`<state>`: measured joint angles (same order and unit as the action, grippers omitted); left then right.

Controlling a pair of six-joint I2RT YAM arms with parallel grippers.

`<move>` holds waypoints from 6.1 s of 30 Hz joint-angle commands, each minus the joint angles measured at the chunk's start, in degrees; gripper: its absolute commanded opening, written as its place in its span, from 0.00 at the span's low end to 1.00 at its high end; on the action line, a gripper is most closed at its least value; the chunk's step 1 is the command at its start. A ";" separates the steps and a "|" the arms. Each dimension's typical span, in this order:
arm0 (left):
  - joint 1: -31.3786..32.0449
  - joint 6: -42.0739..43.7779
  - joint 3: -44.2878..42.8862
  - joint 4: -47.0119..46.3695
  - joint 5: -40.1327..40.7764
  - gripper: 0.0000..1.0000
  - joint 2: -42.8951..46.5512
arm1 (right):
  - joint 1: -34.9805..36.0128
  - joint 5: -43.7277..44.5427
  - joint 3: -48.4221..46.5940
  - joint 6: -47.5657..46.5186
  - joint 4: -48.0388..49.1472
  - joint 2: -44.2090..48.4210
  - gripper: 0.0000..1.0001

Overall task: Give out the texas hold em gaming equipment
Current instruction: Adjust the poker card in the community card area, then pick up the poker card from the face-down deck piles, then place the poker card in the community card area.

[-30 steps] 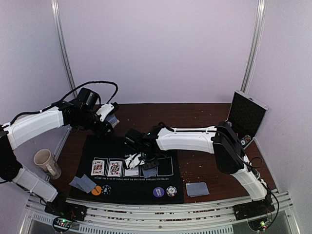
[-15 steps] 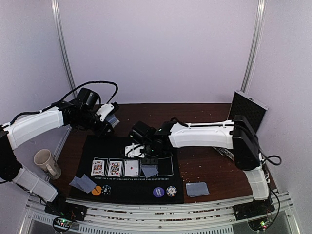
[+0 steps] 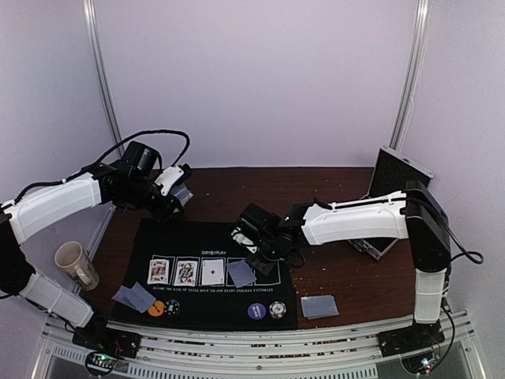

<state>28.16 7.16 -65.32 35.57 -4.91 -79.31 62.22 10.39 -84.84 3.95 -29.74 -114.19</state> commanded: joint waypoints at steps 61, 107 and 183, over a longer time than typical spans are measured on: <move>7.86 7.96 0.44 -1.92 -9.33 0.36 4.34 | -14.91 -29.78 14.44 16.99 28.07 22.48 0.82; 13.03 12.57 0.10 -0.77 -10.90 0.34 5.14 | -11.73 -43.68 -10.08 12.45 23.05 3.63 0.46; 10.26 6.37 0.63 -1.82 4.95 0.35 3.81 | -4.44 -6.18 -19.20 -61.66 -29.80 -8.31 0.00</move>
<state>38.98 14.39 -64.38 36.40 -0.43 -75.88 56.82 -1.23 -103.42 -52.40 -61.01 -120.77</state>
